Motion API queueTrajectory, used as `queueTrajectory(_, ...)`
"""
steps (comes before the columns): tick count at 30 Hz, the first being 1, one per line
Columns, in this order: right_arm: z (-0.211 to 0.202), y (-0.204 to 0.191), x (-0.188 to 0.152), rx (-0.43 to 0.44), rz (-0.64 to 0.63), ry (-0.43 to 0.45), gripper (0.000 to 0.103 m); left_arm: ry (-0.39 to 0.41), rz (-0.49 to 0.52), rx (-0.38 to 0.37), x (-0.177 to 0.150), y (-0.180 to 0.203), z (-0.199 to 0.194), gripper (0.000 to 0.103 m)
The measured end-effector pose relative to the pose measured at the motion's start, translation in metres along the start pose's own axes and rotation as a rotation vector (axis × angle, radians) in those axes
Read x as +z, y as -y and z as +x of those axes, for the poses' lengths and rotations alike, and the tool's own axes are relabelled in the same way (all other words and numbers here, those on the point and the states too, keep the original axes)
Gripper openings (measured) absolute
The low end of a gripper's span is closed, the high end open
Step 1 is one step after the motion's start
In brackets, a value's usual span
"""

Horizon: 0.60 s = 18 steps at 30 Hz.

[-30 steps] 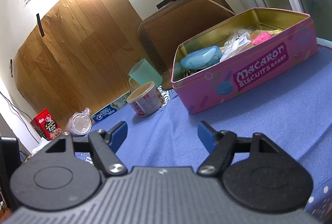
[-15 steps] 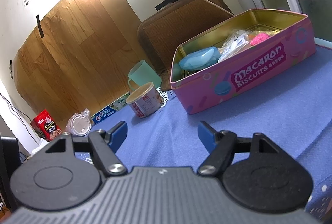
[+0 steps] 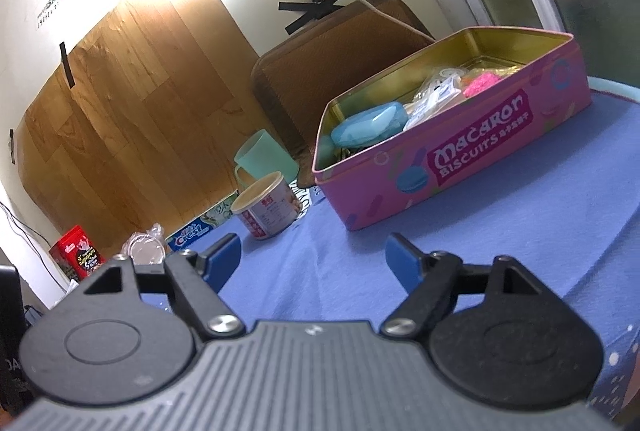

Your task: Organize soft objects

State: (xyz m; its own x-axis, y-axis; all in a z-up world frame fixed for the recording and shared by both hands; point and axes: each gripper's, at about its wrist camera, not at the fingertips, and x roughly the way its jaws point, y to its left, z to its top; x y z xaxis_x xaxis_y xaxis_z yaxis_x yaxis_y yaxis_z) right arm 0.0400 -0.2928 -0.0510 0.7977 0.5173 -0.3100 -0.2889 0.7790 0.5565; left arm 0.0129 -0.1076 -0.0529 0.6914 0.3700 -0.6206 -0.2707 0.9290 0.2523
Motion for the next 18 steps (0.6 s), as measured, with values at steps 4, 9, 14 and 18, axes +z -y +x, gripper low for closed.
queueTrajectory(4,-0.0032,-0.0008,0.0005,-0.004,-0.013,0.019,0.083,0.001,-0.002,0.003,0.0007,0.0002,-0.0017,0.103)
queueTrajectory(9,-0.0085,-0.0043,0.0003,-0.018,-0.038,0.049,0.085,-0.022,-0.010,-0.024,0.0011,0.0017,-0.0020,0.103)
queueTrajectory(14,-0.0095,-0.0028,0.0009,-0.021,-0.028,0.052,0.087,-0.030,-0.011,-0.025,0.0012,0.0016,-0.0025,0.103)
queueTrajectory(18,-0.0083,-0.0022,0.0005,-0.020,-0.020,0.043,0.087,-0.043,-0.014,-0.038,0.0016,0.0011,-0.0013,0.103)
